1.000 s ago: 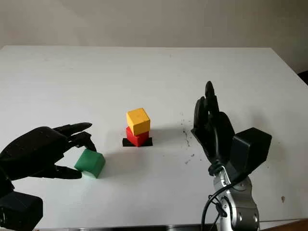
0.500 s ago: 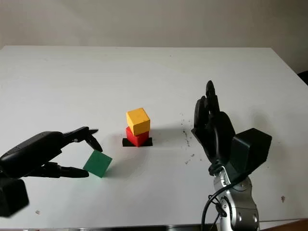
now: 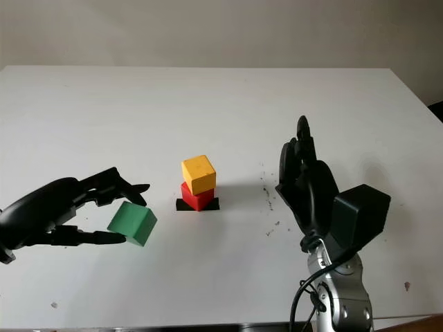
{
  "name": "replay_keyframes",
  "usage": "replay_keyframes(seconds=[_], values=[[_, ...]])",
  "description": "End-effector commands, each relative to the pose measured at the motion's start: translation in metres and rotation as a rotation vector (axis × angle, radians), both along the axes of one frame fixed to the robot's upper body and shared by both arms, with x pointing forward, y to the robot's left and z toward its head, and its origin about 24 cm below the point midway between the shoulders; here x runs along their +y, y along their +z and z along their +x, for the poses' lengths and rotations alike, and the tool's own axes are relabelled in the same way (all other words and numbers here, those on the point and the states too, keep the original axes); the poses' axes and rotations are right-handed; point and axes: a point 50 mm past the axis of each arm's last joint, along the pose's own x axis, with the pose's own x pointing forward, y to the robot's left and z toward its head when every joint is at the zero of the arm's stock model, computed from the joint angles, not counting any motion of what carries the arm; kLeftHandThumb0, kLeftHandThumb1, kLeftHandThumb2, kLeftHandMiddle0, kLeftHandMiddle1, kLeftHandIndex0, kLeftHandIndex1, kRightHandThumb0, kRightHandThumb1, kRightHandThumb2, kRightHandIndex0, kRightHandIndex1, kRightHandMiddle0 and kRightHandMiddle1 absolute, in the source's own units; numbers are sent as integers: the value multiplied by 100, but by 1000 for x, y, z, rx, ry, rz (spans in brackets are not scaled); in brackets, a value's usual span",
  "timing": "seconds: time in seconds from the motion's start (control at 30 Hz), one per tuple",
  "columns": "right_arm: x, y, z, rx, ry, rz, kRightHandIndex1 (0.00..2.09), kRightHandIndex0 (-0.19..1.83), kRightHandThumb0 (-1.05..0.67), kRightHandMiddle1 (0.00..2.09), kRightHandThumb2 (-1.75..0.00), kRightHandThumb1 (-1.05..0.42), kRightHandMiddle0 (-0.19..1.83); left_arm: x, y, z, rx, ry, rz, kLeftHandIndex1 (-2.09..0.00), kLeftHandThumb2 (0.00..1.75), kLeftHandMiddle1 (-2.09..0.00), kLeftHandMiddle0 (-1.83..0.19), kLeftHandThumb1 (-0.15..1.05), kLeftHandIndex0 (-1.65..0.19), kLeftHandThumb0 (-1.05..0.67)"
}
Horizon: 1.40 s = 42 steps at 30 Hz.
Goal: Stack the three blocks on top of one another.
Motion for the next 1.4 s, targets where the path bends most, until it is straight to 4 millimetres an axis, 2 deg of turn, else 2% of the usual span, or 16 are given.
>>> replay_keyframes(seconds=[0.0, 0.17, 0.33, 0.5, 0.6, 0.73, 1.03, 1.37], values=[[-3, 0, -1, -9, -3, -23, 0, -19, -68, 0, -72, -105, -19, -1, 11, 2, -48, -10, -24, -149, 10, -6, -34, 105, -15, -41], [-2, -1, 0, -2, -3, -28, 0, -19, -69, 0, -72, -105, -19, 1, 24, 10, -125, -36, -96, -147, 13, -4, -29, 105, -14, -41], [1, -3, 2, 3, 0, -21, 0, -19, -70, 0, -71, -105, -19, 0, 43, 29, -214, 5, -159, -143, 15, -4, -26, 105, -15, -44], [4, -3, 2, -1, 4, -22, 0, -19, -70, 0, -71, -105, -19, -9, 66, 57, -238, -41, -215, -146, 14, -5, -26, 105, -15, -42], [5, -4, 1, 4, 3, -22, 0, -19, -70, 0, -72, -105, -19, -15, 78, 70, -252, -62, -189, -145, 13, -6, -27, 105, -17, -42], [7, -6, 0, 11, 6, -12, 0, -19, -71, 0, -70, -105, -19, -37, 97, 89, -258, -67, -89, -147, 9, -6, -27, 104, -23, -41], [8, -7, 0, 13, 9, -18, 0, -19, -72, 0, -68, -105, -19, -82, 104, 123, -197, -152, -5, -153, 6, -5, -25, 104, -30, -46], [6, -8, -3, 14, 4, -29, 0, -19, -72, 0, -67, -105, -19, -106, 104, 144, -79, -263, 76, -153, 5, -5, -24, 102, -37, -47]])
